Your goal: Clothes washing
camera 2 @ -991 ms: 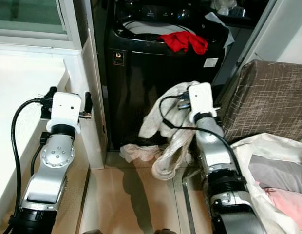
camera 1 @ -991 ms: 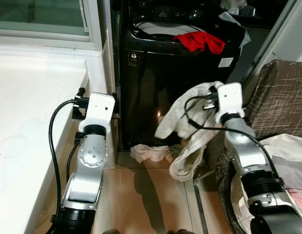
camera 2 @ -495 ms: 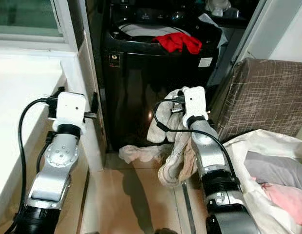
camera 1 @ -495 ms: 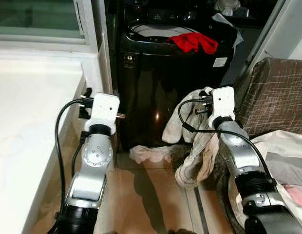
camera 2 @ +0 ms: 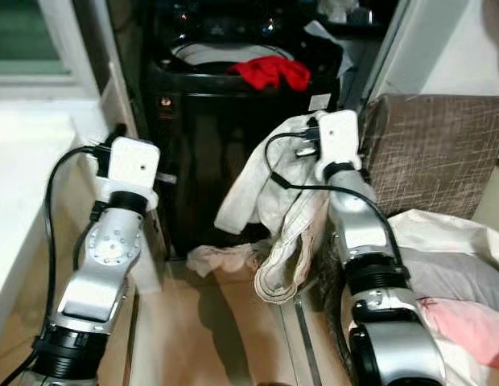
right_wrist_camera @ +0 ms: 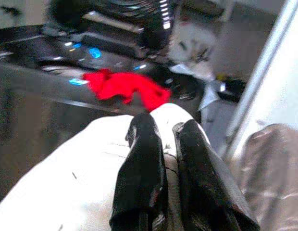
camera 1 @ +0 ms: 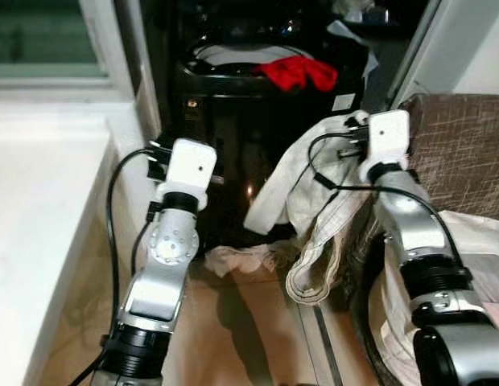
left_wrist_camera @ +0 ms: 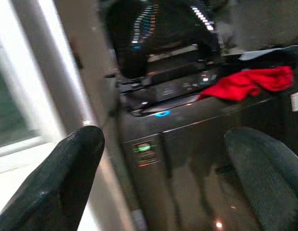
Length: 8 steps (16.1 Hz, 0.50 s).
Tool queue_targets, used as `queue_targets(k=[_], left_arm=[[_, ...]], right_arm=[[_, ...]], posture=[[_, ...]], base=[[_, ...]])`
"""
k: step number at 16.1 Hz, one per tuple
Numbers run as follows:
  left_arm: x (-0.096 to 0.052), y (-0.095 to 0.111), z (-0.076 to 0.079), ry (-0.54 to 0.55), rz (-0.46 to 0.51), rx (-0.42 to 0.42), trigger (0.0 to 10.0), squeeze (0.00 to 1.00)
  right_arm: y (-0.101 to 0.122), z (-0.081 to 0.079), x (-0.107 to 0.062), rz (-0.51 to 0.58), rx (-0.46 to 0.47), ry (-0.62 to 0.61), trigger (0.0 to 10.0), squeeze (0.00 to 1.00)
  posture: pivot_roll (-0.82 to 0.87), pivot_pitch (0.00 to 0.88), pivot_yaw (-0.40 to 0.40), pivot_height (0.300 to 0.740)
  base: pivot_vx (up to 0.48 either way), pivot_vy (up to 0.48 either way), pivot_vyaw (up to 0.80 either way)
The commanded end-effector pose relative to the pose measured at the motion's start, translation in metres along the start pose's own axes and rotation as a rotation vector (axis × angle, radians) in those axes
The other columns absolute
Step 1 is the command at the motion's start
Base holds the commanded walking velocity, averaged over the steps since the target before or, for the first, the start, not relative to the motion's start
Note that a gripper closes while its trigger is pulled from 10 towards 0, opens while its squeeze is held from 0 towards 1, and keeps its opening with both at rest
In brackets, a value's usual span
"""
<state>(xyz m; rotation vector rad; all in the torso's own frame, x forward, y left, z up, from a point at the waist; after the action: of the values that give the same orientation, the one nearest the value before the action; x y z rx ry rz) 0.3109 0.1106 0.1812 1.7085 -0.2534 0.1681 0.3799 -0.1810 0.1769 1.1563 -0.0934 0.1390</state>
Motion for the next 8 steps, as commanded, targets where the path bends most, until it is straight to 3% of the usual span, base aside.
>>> queue_targets(k=[1, 8], left_arm=[[0.002, -0.0002, -0.0007, -0.013, 0.002, -0.001, 10.0, 0.0], [0.0035, 0.001, -0.0007, -0.012, 0.013, -0.014, 10.0, 0.0]], right_arm=[[0.0107, -0.0019, 0.0052, 0.044, 0.014, -0.004, 10.0, 0.18], [0.0114, -0.0102, 0.0071, 0.051, 0.017, 0.019, 10.0, 0.18]], posture=[[-0.03, 0.0, -0.038, 0.74], [-0.02, 0.0, -0.043, 0.74]], base=[[0.469, 0.0, 0.0], [0.472, 0.0, 0.0]])
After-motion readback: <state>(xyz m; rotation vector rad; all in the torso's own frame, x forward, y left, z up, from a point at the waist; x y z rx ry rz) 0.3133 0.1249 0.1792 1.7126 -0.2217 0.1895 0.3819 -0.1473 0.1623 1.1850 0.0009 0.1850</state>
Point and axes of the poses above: a point about 5 cm out from each wrist's last joint towards the gripper, its own x axis pointing out of the wrist towards the gripper, its own y axis along the axis of the wrist's last joint, z = x × y, the point moved 1 cm from there along x, pointing out of the wrist towards the gripper, and after that the axes turned 11 degrees about -x, right-handed, at the moved point
